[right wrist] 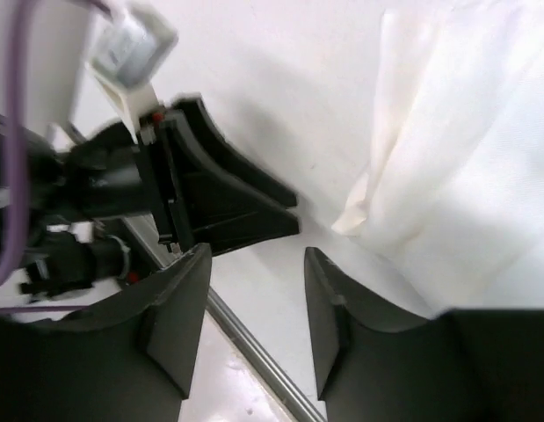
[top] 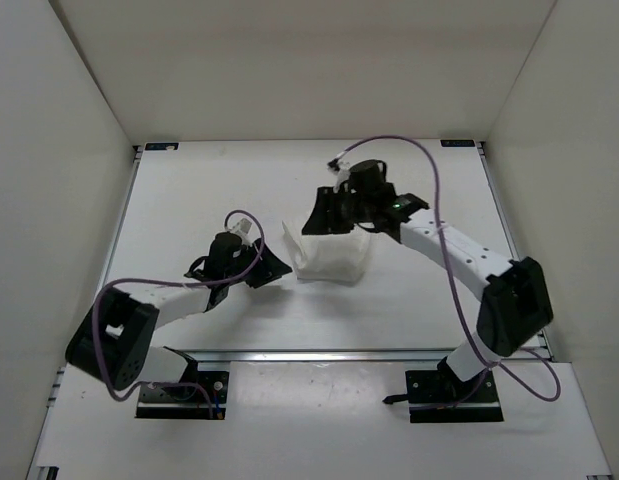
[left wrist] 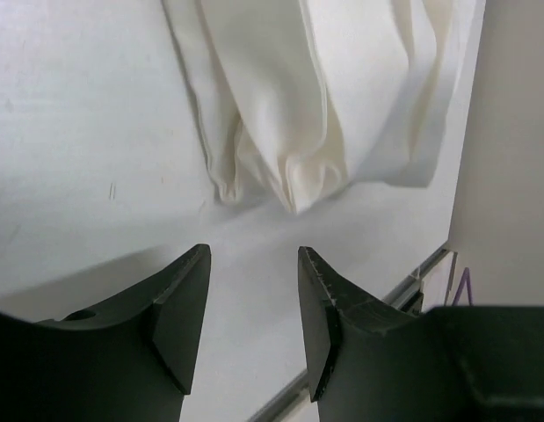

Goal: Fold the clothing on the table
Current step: Fold the skirt

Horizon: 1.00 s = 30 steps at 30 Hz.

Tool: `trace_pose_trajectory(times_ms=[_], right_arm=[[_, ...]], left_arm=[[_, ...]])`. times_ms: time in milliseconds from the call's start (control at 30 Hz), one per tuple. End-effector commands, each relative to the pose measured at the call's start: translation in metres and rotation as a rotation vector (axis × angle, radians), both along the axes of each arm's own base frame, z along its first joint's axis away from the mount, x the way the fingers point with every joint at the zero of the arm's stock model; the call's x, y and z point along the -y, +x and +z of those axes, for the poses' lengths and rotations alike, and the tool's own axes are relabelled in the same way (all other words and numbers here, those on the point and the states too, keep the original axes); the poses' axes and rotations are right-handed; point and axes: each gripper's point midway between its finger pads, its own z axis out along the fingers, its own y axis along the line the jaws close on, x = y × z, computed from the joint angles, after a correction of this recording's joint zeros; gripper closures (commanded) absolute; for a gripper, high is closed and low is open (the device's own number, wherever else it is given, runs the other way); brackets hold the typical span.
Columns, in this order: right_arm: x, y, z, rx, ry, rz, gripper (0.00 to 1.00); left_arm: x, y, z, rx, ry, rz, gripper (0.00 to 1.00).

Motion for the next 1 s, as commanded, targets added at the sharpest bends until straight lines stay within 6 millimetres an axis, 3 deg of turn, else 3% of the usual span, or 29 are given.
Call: trace_pose_trajectory(times_ms=[0,33,100,133,200,267,300,400,467,567,667,800,867,967], right_arm=[[0.026,0.012,0.023,-0.012,0.171,-0.039,0.6],[0.04,0.026,0.011,-0.015,0.232,-0.062,0.65],[0.047,0.03,-0.004,-0.07,0.319,-0.071,0.72],[0.047,0.028,-0.005,-0.098,0.372,-0.04,0.72],[0.045,0.031,-0.028,-0.191,0.464,-0.038,0.76],[0.039,0.027,-0.053,-0.279,0.476,-0.025,0.78],[0.036,0.024,-0.075,-0.352,0.456,-0.05,0.78],[0.036,0.017,-0.123,-0.478,0.397,-0.133,0.78],[0.035,0.017,-0.139,-0.481,0.343,-0.165,0.77],[0.033,0.022,-0.128,-0.388,0.266,-0.161,0.74],[0.025,0.032,-0.065,-0.18,0.243,-0.138,0.71],[0.013,0.027,-0.031,-0.108,0.31,-0.075,0.69],[0.006,0.03,-0.032,-0.145,0.372,-0.047,0.7],[-0.006,0.025,-0.058,-0.24,0.406,0.003,0.71]], left_arm=[[-0.013,-0.021,0.009,-0.005,-0.02,0.002,0.45],[-0.019,-0.026,0.014,0.001,-0.033,0.019,0.45],[-0.03,-0.027,0.023,0.033,-0.04,0.051,0.45],[-0.034,-0.028,0.034,0.063,-0.048,0.062,0.44],[-0.049,-0.027,0.041,0.082,-0.019,0.103,0.44],[-0.06,-0.022,0.058,0.142,-0.007,0.128,0.44],[-0.063,-0.027,0.051,0.103,0.006,0.131,0.44],[-0.069,-0.029,0.054,0.113,-0.013,0.137,0.44],[-0.072,-0.031,0.054,0.118,-0.012,0.15,0.44],[-0.075,-0.032,0.053,0.126,-0.005,0.152,0.43],[-0.076,-0.034,0.052,0.119,-0.005,0.15,0.43],[-0.077,-0.033,0.061,0.138,-0.014,0.153,0.43],[-0.076,-0.035,0.064,0.133,-0.02,0.15,0.43],[-0.077,-0.034,0.078,0.161,-0.013,0.144,0.44]])
